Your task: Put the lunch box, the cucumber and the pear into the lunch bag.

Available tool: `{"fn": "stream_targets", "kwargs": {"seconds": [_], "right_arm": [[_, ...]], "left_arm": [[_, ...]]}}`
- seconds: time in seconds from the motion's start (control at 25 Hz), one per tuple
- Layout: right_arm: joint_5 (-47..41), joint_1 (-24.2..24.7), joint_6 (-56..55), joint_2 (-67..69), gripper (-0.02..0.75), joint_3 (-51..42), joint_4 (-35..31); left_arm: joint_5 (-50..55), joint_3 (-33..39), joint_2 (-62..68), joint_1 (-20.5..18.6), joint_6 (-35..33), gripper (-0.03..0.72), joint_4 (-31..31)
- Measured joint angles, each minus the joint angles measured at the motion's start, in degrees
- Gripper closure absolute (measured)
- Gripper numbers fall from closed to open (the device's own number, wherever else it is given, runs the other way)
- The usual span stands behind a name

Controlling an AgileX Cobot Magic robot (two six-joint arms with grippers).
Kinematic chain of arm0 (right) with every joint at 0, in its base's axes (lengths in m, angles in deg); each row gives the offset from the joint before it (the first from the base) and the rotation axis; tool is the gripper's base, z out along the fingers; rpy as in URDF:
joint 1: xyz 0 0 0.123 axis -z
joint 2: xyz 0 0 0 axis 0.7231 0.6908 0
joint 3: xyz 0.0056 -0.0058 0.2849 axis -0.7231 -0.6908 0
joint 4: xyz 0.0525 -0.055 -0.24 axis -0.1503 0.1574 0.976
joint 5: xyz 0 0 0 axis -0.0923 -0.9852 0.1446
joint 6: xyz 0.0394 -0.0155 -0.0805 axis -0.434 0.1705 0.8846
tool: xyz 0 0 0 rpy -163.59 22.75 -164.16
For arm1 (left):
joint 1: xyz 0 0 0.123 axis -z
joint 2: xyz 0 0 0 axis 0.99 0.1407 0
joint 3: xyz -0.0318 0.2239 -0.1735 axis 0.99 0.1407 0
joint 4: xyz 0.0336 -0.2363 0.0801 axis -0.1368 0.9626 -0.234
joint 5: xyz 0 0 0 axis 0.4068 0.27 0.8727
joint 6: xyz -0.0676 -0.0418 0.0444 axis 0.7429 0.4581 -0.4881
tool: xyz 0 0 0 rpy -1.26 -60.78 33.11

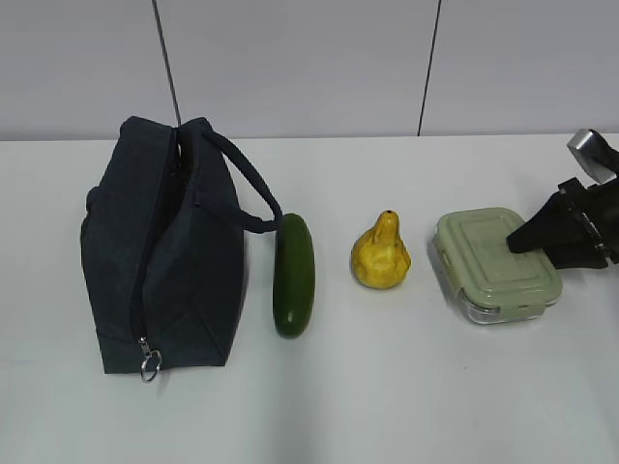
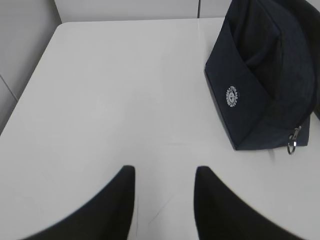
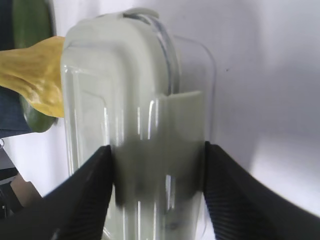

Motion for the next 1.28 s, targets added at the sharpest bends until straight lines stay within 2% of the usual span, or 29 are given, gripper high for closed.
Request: {"fn": "stream_targets", "kwargs": {"seconds": [0.56,1.28], "right_arm": [[-0.3,0.0,0.1,0.1,0.359,0.0,-0.1],[-0.3,0.0,0.3,0.1,0.363,0.0,-0.6]], "left_arm": [[0.0,0.0,0.0,0.0,0.0,0.449,0.0],[0.0,0.0,0.0,0.0,0.0,0.449,0.0]]}}
